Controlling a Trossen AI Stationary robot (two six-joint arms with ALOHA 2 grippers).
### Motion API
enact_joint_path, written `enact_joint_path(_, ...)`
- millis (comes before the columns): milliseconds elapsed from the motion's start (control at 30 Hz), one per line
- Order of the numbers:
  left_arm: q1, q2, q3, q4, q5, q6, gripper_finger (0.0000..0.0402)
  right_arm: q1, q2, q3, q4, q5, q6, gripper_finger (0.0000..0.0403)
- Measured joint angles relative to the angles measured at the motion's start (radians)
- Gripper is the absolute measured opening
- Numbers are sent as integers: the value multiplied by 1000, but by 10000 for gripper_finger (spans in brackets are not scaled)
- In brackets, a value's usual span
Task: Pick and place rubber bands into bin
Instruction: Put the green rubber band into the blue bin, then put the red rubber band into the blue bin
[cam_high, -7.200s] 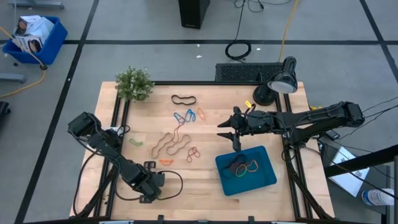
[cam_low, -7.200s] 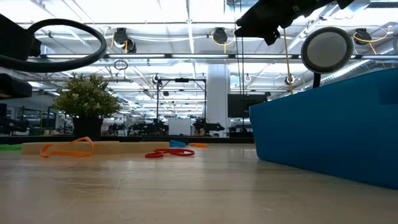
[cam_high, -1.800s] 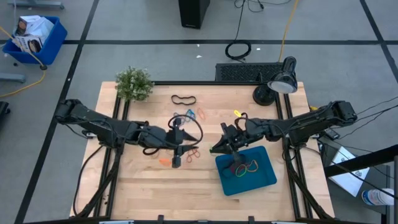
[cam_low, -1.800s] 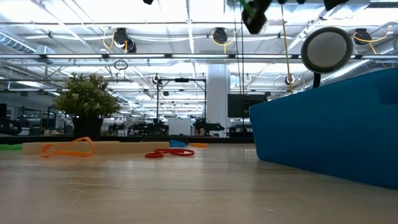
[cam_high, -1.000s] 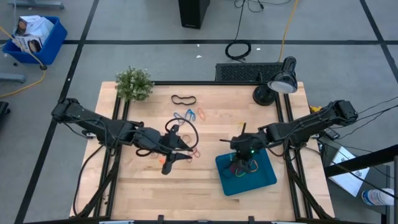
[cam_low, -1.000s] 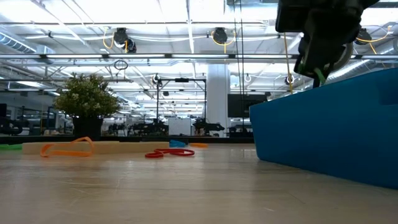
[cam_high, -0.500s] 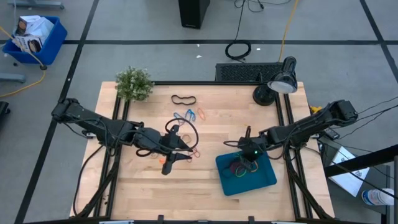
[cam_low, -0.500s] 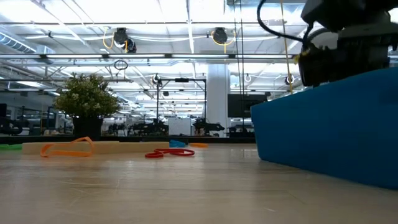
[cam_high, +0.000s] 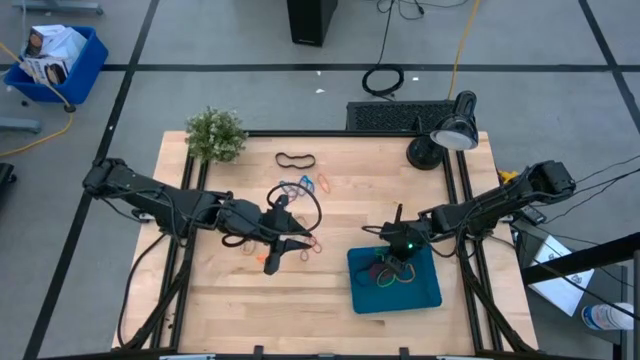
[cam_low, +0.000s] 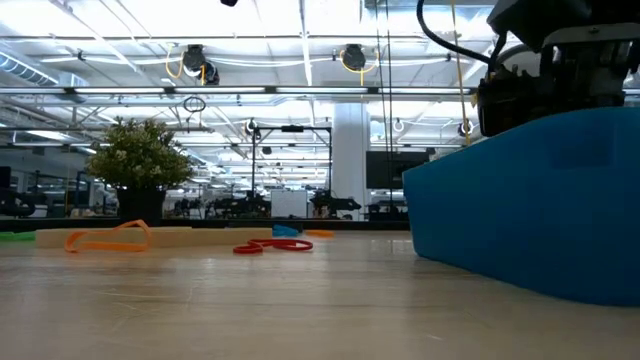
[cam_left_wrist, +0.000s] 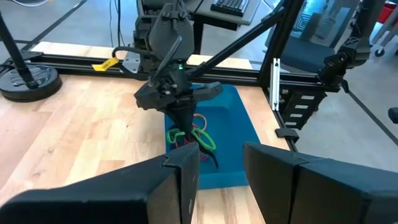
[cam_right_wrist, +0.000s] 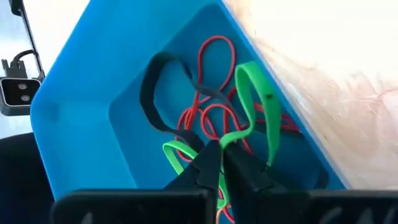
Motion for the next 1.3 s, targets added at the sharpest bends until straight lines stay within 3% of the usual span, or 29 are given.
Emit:
enact_joint_path(300,1,0,0,0,0,-1,129,0,-11,1,34,2,-67,104)
enact_joint_path(467,1,0,0,-3,0,-1,129,0,-62,25,31,7,-109,132)
enact_joint_path(700,1,0,0,-16,0,2,129,0,-178,96,71,116,-280,138)
enact_joint_path(933,1,0,0,-23,0,25,129,-2,-305,143,284,187,-527,136)
enact_joint_path(1133,1,0,0,-24,0,53,129,-3,-365,252,218,188,-675,135)
enact_joint_path(1300,1,0,0,-24,0,77,129,-24,-358,379,45,207,-743,136)
